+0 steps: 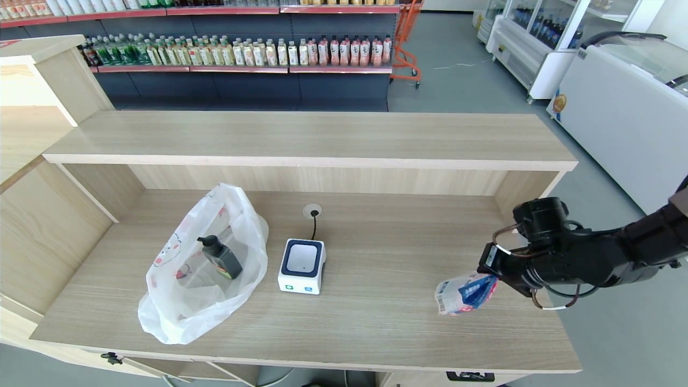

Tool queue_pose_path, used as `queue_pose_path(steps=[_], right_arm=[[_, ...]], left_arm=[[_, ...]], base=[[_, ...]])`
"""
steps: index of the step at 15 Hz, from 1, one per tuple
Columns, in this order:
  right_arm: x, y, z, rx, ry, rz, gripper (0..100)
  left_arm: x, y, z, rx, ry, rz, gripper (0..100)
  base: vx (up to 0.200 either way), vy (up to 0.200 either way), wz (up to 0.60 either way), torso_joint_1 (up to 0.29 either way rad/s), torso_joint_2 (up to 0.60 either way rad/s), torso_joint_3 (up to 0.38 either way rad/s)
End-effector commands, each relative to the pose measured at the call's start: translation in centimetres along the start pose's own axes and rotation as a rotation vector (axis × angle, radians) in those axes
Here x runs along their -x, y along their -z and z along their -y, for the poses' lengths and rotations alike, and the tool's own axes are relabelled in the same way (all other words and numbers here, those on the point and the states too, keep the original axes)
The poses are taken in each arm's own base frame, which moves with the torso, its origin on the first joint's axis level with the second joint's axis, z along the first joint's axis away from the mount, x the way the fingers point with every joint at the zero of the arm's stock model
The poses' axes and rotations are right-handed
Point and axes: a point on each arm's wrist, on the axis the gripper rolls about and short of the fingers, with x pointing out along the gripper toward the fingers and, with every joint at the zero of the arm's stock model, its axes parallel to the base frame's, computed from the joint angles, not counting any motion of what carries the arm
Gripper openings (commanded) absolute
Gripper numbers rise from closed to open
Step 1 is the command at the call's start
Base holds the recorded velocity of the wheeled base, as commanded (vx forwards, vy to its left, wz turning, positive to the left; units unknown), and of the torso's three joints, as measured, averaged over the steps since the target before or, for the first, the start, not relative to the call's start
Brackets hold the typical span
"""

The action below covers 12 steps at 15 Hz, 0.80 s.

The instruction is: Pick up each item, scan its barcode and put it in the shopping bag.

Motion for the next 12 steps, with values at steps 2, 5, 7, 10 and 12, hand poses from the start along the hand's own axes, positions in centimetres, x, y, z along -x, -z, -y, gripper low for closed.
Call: queue_pose_path(steps=[2, 5, 7, 10, 12], right_arm=[[6.6, -3.4, -0.3, 0.111, -0.299, 0.048, 0], [11.6, -5.3, 0.8, 0.44, -0.747, 0.025, 0], [12.6, -5.2, 0.6, 0.518, -0.861, 0.018, 0], [15.3, -3.8, -1.7, 0.618, -1.026, -0.012, 0], [16.5, -2.4, -2.5, 0.646, -1.079, -0.038, 0]], left_arm=[[0.0, 0.0, 0.0, 0.0, 0.0, 0.001, 100], [0.0, 0.0, 0.0, 0.0, 0.0, 0.001, 100], [0.0, 0.0, 0.0, 0.0, 0.0, 0.001, 100], [0.0, 0.0, 0.0, 0.0, 0.0, 0.001, 100], [0.0, 0.0, 0.0, 0.002, 0.0, 0.001, 100]], base=[[0.0, 0.0, 0.0, 0.0, 0.0, 0.0], [0.0, 0.0, 0.0, 0.0, 0.0, 0.0], [0.0, 0.0, 0.0, 0.0, 0.0, 0.0], [0.0, 0.0, 0.0, 0.0, 0.0, 0.0], [0.0, 0.0, 0.0, 0.0, 0.0, 0.0]])
